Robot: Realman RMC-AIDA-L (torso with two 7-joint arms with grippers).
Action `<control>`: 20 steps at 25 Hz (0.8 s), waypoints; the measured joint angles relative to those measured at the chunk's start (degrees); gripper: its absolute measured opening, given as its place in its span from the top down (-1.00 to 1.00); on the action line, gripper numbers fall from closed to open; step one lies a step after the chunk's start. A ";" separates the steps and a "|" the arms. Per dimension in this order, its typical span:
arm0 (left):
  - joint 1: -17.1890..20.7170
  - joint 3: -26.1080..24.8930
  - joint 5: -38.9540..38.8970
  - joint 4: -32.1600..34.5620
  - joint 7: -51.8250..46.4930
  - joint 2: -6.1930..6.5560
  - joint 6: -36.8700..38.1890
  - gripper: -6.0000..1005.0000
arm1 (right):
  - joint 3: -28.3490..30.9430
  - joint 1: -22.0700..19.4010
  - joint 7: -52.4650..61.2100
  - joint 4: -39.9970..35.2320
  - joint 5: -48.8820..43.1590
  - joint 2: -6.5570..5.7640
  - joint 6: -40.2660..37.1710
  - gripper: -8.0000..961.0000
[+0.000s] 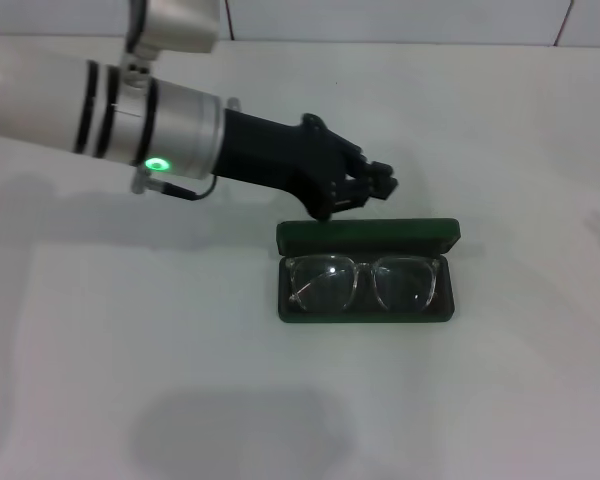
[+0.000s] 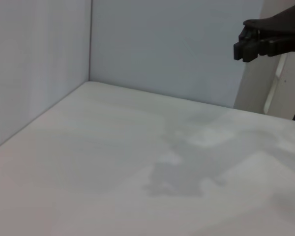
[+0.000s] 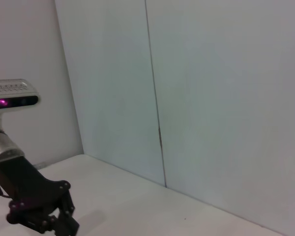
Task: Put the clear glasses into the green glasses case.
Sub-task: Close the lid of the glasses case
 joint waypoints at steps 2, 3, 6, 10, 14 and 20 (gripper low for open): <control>-0.82 0.86 -0.30 -1.54 0.24 -0.03 -1.37 0.75 | 0.19 -0.10 -0.56 0.67 -0.01 -0.03 -0.14 0.79; -1.17 1.34 -0.45 -2.33 0.46 -0.03 -2.19 0.75 | 0.35 -0.12 -0.82 0.93 -0.07 -0.03 -0.36 0.79; -1.41 2.52 -0.65 -3.34 0.84 -0.05 -3.99 0.75 | 0.78 -0.14 -1.15 1.14 -0.30 -0.02 -0.99 0.78; -1.27 3.34 -0.71 -4.46 1.08 -0.07 -5.67 0.75 | 0.81 -0.16 -1.18 1.17 -0.35 -0.02 -1.48 0.78; -0.91 3.39 -0.56 -6.37 1.96 -0.08 -7.52 0.75 | 0.84 -0.09 -1.20 1.21 -0.35 -0.02 -1.86 0.77; -0.83 3.39 -0.54 -8.79 2.84 -0.04 -8.44 0.74 | 0.87 0.05 -1.42 1.76 -0.35 -0.01 -2.24 0.75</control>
